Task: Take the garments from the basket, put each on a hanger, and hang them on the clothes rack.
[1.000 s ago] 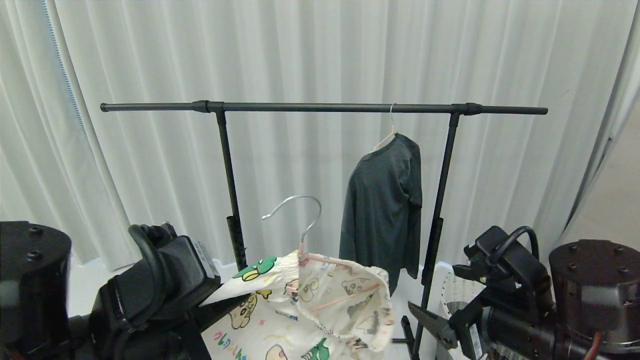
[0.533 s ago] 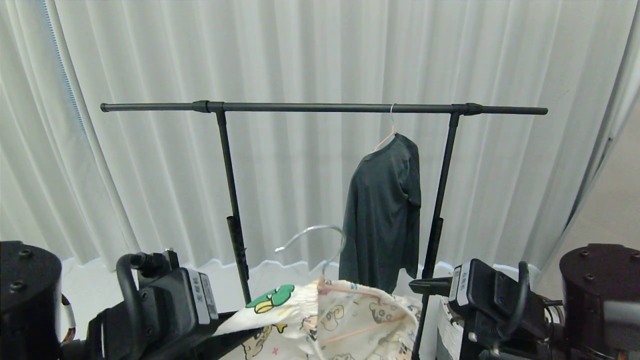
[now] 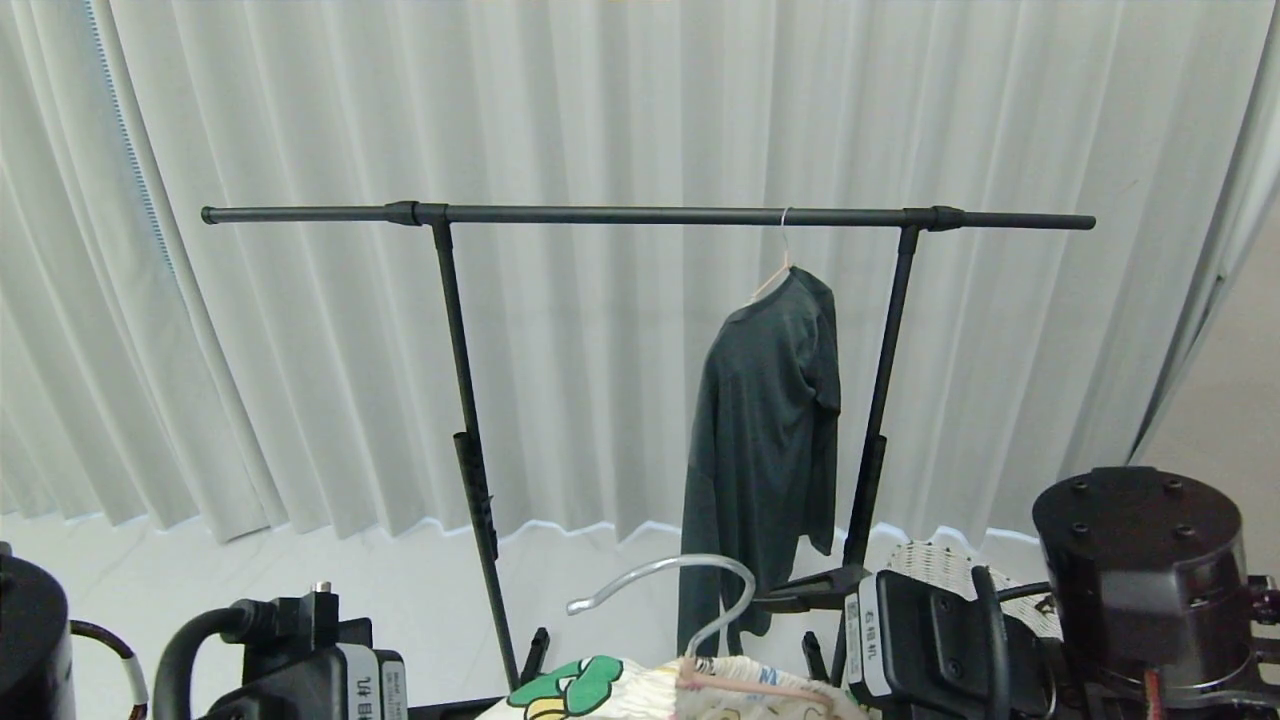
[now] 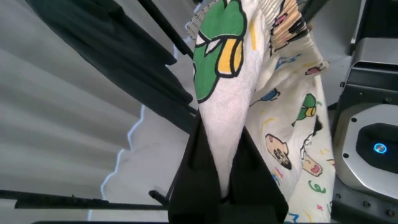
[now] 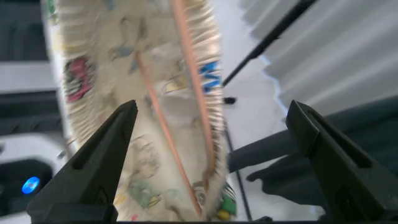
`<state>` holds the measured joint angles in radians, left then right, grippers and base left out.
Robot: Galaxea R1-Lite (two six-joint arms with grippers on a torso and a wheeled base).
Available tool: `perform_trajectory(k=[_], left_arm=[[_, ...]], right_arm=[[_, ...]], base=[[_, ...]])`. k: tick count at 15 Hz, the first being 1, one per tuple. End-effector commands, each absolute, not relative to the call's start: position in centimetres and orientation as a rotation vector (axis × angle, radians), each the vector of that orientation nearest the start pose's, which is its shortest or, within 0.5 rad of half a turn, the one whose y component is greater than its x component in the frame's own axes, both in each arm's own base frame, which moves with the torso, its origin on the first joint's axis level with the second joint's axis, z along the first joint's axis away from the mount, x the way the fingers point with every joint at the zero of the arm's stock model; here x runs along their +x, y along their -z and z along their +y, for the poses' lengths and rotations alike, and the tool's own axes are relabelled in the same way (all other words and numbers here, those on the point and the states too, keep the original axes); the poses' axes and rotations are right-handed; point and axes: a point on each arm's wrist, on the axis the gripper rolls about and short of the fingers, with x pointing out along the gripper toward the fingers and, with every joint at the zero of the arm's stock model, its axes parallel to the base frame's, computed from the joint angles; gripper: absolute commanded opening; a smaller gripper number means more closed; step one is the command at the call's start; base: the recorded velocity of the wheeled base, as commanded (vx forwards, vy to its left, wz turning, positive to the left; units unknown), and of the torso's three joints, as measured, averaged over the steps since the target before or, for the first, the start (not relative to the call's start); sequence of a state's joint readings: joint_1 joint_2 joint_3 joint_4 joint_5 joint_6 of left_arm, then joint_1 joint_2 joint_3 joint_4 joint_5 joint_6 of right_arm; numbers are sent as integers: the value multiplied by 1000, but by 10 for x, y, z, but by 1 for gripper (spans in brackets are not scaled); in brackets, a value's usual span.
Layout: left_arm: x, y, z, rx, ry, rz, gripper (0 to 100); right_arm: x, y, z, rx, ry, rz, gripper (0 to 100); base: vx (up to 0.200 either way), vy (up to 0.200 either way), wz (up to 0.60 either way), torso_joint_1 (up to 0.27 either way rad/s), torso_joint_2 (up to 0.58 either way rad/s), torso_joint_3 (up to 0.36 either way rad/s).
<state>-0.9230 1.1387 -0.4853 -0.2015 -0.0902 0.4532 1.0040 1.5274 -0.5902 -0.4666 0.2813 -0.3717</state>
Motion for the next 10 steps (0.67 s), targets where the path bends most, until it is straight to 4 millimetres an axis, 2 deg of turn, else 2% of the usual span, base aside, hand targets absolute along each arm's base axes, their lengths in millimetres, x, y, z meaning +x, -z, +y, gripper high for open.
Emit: perform_trajectory(k=[1, 5, 6, 10], left_arm=[[89, -182, -122, 599, 1085, 194, 0], [89, -183, -122, 604, 1087, 189, 0], [89, -182, -122, 604, 1088, 190, 0], [89, -183, -122, 604, 1086, 189, 0]], right_arm=[[125, -154, 210, -497, -1348, 246, 100], [129, -155, 216, -494, -1347, 246, 100], [129, -155, 217, -492, -1346, 244, 0], [130, -155, 218, -493, -1347, 247, 0]], base=[[0, 0, 0, 0, 0, 0], [0, 0, 0, 0, 0, 0], [0, 0, 0, 0, 0, 0], [0, 0, 0, 0, 0, 0]])
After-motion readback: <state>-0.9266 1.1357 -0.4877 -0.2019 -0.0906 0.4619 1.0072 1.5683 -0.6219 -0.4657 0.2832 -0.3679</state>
